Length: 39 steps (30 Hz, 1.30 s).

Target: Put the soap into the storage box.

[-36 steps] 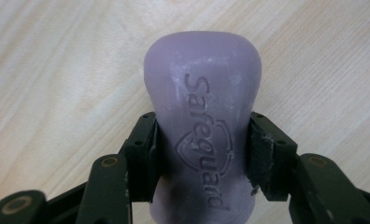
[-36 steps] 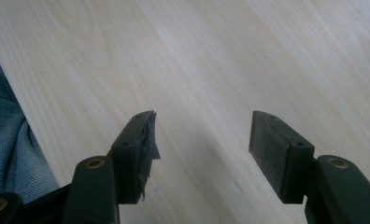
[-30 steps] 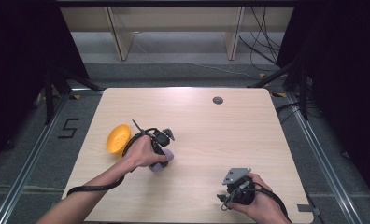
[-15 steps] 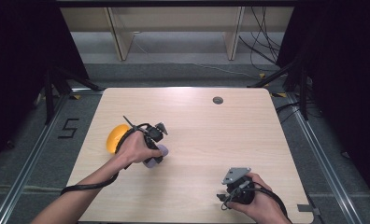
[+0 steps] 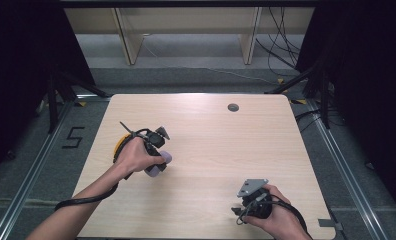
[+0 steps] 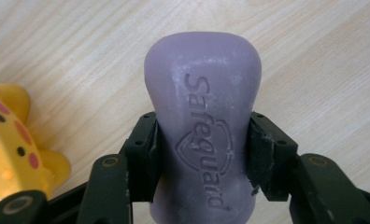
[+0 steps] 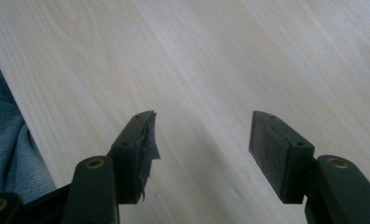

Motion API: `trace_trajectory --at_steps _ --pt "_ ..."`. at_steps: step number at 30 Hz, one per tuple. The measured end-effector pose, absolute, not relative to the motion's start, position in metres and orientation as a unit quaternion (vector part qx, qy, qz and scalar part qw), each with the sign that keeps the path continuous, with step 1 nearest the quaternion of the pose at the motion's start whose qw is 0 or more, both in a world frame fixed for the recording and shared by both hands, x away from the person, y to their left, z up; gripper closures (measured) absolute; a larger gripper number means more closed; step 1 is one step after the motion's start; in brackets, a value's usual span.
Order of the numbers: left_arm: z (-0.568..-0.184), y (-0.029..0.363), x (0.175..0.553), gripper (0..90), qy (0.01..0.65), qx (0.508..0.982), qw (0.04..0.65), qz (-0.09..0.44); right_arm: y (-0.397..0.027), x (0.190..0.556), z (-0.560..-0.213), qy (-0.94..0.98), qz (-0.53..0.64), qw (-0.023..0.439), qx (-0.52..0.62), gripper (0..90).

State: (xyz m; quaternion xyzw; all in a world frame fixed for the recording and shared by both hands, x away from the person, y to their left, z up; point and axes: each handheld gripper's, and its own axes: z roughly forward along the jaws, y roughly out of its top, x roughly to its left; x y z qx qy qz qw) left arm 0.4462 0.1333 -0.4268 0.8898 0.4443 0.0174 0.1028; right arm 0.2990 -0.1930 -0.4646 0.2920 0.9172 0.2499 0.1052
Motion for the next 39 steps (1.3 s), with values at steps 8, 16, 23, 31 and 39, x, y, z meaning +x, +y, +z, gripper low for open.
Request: trace_trajectory --at_steps 8,16,23,31,39 --pt "-0.421 0.148 0.449 49.1 0.461 0.88 0.11 0.025 -0.193 0.303 -0.465 0.923 0.253 0.116 0.267 41.6" --pt "-0.418 0.162 0.451 49.1 0.482 0.867 0.12 0.028 -0.191 0.301 -0.464 0.918 0.252 0.102 0.288 41.6" --pt "-0.412 0.172 0.454 49.1 0.495 0.86 0.12 0.034 -0.191 0.302 -0.465 0.916 0.258 0.113 0.285 41.6" --pt "-0.408 0.186 0.458 49.1 0.509 0.851 0.121 0.044 -0.191 0.302 -0.465 0.916 0.258 0.115 0.285 41.6" --pt "-0.406 0.195 0.462 49.1 0.528 0.838 0.127 0.049 -0.191 0.303 -0.465 0.916 0.257 0.115 0.286 41.5"
